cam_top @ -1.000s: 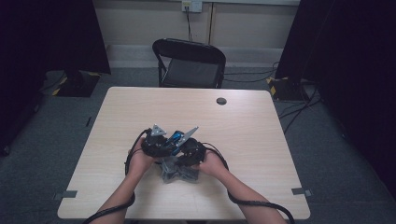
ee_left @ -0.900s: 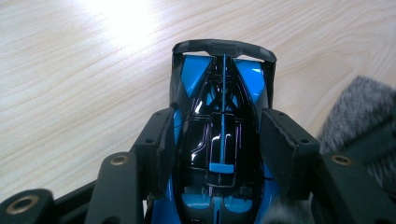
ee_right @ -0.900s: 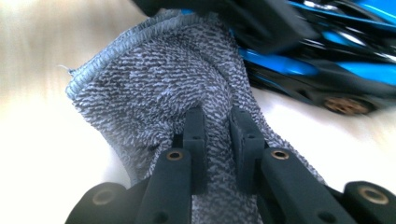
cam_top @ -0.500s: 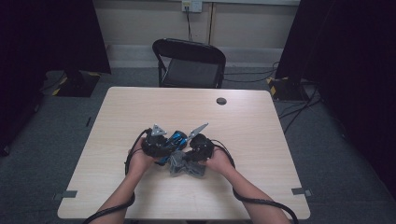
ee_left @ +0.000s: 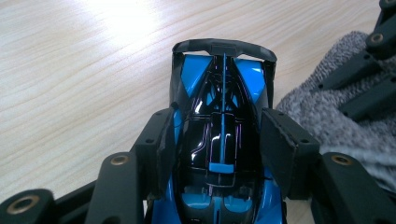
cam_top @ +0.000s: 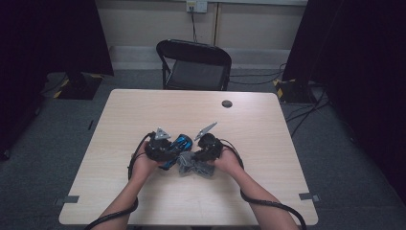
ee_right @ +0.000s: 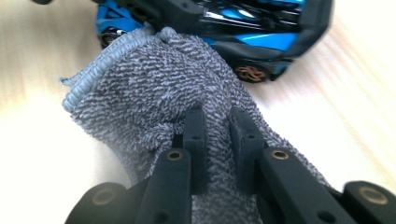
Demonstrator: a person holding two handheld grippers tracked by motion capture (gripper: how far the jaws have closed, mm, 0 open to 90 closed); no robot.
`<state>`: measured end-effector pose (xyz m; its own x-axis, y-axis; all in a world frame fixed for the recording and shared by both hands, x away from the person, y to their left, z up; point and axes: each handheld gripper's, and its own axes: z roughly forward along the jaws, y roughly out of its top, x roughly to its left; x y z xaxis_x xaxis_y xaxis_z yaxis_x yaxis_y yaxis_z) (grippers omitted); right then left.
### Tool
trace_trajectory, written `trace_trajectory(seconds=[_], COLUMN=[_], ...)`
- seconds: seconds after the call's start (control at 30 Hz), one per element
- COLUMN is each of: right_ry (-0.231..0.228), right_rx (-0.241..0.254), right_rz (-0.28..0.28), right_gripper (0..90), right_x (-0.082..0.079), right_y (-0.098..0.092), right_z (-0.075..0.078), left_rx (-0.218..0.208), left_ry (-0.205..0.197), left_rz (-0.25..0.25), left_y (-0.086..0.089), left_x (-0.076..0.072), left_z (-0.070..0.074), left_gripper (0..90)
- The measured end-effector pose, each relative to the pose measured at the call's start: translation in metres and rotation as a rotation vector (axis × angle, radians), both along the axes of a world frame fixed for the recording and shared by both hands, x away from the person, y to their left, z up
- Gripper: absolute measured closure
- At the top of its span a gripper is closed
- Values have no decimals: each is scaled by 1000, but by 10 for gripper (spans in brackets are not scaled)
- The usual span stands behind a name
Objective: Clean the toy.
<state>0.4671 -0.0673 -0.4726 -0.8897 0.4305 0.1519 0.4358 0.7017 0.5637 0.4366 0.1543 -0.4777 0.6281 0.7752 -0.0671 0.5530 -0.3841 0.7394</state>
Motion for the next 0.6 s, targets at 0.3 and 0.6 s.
trace_trajectory(seconds=[0.3, 0.6], right_ry=[-4, -5], right_rx=[-2, -2], right_rz=[-44, -77], right_gripper=[791, 791], right_x=[7, 14], right_y=[-10, -15], right_z=[0, 0], left_rx=[0, -3], left_ry=[-5, -3], left_rz=[1, 3], left_y=[1, 0], left_x=[-1, -1], left_z=[0, 0], left_gripper=[464, 463])
